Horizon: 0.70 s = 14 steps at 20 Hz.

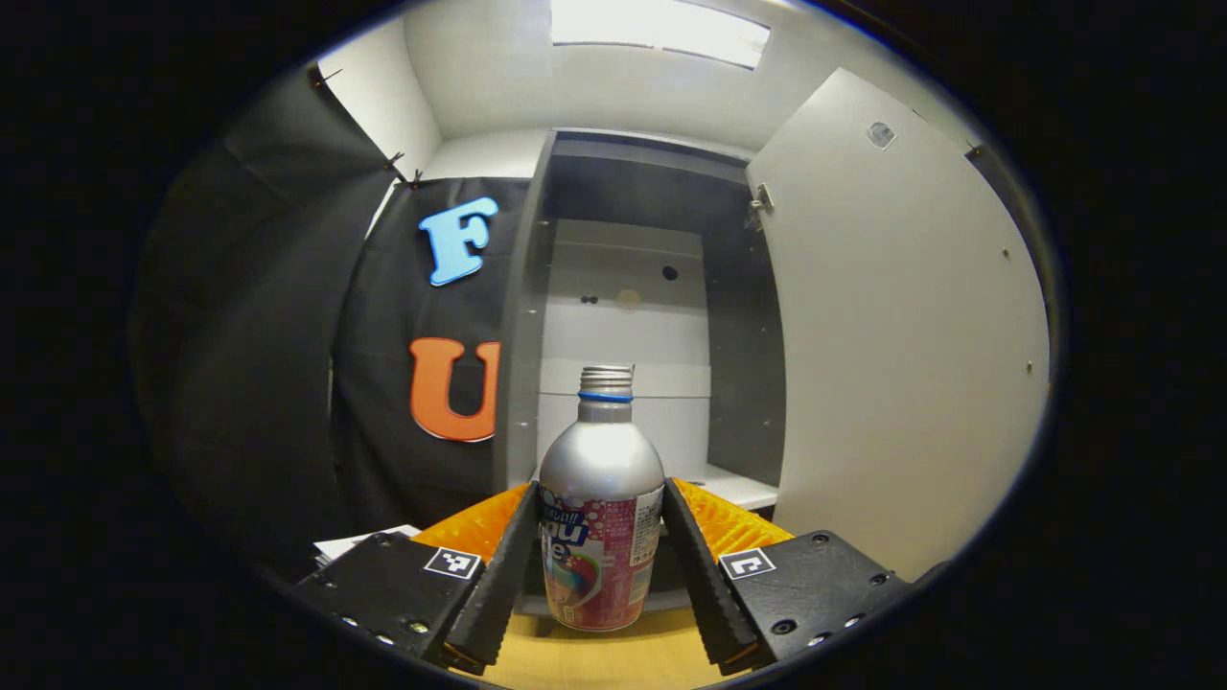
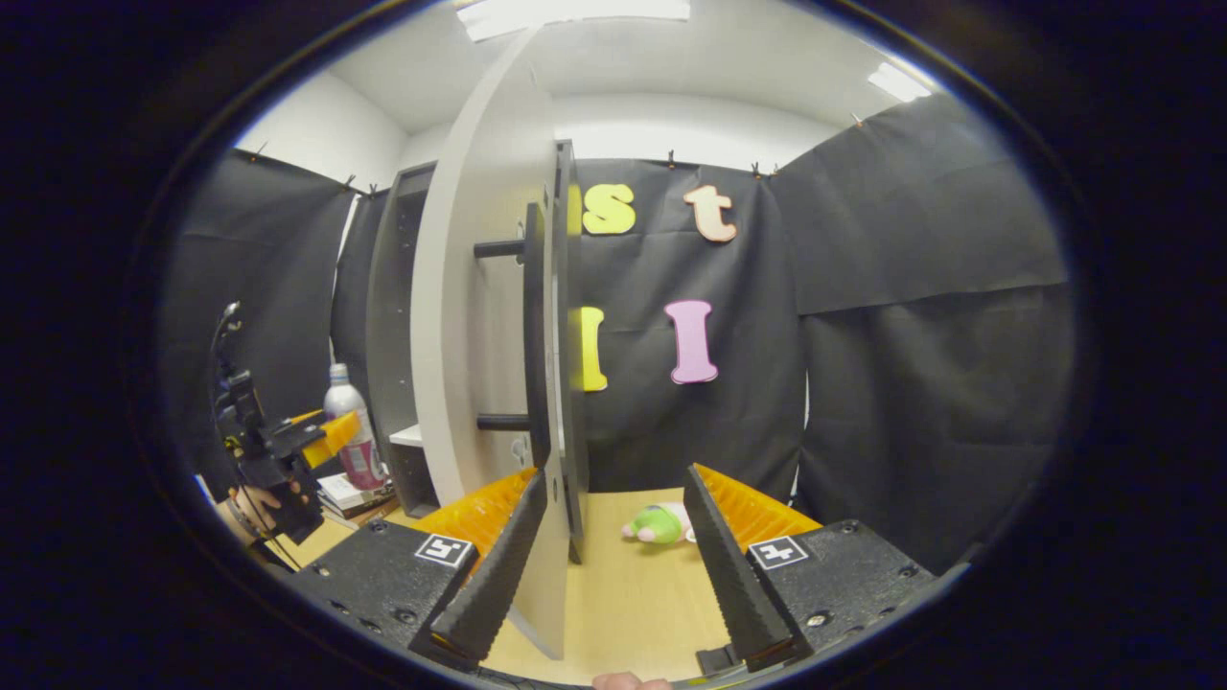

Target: Open the cabinet door with the right hand, grasp the bottle in the cabinet with the left hand and place it on the coaster, then close the cabinet door with the right hand.

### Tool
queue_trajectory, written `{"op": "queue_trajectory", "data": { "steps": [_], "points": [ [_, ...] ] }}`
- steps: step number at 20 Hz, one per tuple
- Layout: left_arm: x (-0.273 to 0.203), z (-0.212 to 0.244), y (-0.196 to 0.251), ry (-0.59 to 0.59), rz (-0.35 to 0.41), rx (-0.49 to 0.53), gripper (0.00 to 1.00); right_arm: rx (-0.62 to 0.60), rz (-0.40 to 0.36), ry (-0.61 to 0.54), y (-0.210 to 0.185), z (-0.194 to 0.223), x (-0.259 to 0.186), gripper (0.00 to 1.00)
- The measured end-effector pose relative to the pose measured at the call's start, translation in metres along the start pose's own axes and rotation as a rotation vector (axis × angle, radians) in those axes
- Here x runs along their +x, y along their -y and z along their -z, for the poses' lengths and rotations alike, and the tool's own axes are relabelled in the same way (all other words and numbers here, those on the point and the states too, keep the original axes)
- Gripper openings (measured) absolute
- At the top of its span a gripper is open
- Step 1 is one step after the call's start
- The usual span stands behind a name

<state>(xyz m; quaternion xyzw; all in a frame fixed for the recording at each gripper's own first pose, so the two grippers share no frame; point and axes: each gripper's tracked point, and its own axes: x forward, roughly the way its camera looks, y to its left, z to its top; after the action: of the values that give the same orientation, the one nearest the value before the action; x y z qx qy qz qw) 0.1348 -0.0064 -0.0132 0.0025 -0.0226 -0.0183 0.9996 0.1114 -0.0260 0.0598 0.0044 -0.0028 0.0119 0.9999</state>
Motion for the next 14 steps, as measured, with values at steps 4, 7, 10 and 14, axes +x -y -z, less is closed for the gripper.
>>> {"op": "queue_trajectory", "data": {
  "steps": [4, 7, 10, 14],
  "points": [
    [-0.053, 0.074, -0.044, -0.068, -0.118, 0.07, 0.75, -0.015, -0.004, 0.002, -0.004, 0.0, -0.001, 0.9],
    [-0.08, 0.129, -0.068, -0.13, -0.183, 0.048, 0.75, -0.029, 0.007, -0.004, -0.005, -0.001, -0.002, 0.89],
    [-0.096, 0.164, -0.09, -0.167, -0.254, 0.04, 0.76, -0.034, 0.013, -0.01, -0.006, -0.001, -0.003, 0.87],
    [-0.1, 0.206, -0.1, -0.233, -0.278, 0.057, 0.75, -0.012, 0.022, -0.043, -0.006, 0.005, -0.003, 0.87]
  ]
}}
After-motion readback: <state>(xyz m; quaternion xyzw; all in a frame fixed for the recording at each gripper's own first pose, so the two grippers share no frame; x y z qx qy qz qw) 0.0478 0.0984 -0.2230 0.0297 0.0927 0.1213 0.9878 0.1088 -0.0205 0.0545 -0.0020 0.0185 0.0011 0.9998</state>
